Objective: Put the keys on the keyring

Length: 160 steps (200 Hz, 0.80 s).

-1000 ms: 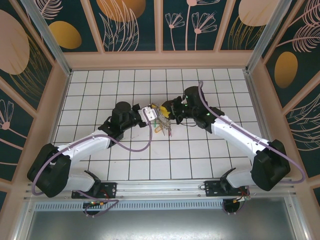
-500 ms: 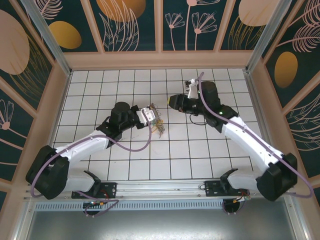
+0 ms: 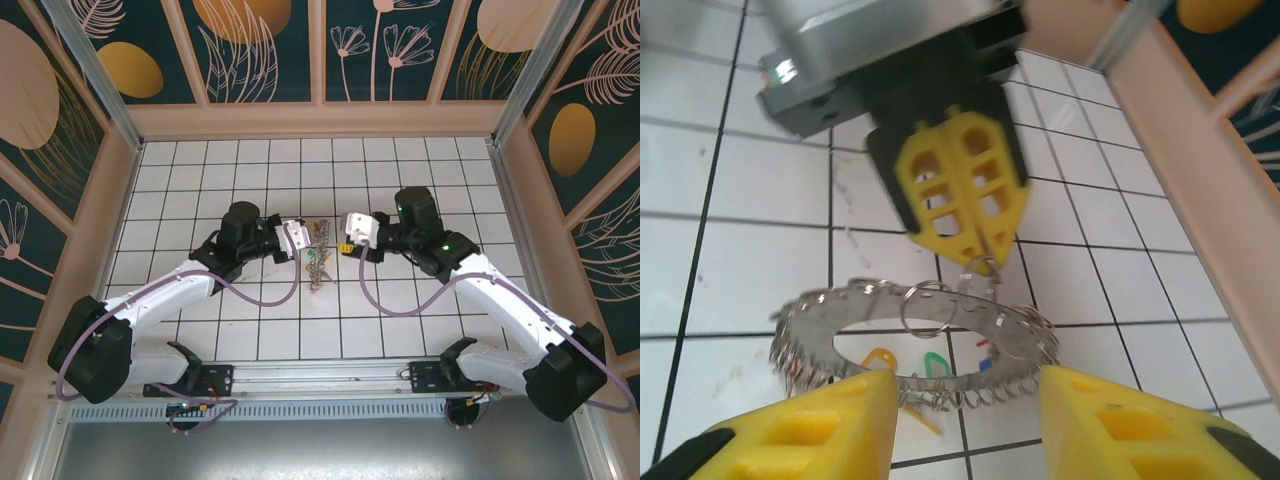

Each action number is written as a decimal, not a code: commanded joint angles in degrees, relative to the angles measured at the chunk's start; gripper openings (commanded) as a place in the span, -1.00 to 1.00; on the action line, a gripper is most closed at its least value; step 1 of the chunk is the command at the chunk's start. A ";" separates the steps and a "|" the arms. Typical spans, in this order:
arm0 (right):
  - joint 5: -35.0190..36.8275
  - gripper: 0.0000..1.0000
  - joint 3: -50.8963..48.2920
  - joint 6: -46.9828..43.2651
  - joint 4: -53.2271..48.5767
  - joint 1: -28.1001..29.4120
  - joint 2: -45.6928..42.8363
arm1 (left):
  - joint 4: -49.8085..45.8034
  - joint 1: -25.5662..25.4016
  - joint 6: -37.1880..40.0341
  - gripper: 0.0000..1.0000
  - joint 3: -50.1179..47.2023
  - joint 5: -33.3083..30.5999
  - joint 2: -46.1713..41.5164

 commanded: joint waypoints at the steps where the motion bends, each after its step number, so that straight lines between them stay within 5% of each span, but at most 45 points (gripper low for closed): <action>1: -2.06 -0.20 1.75 -8.08 0.11 2.49 2.83 | 1.61 0.02 -0.49 -1.00 2.29 2.92 -0.69; 54: 7.42 -0.18 -2.12 2.80 13.70 5.00 4.65 | 1.79 0.04 -1.23 -1.00 2.30 3.23 -0.67; 160: 12.42 -0.23 -0.92 11.46 12.96 7.55 7.54 | 2.24 0.00 -3.40 -1.00 2.25 2.91 -0.41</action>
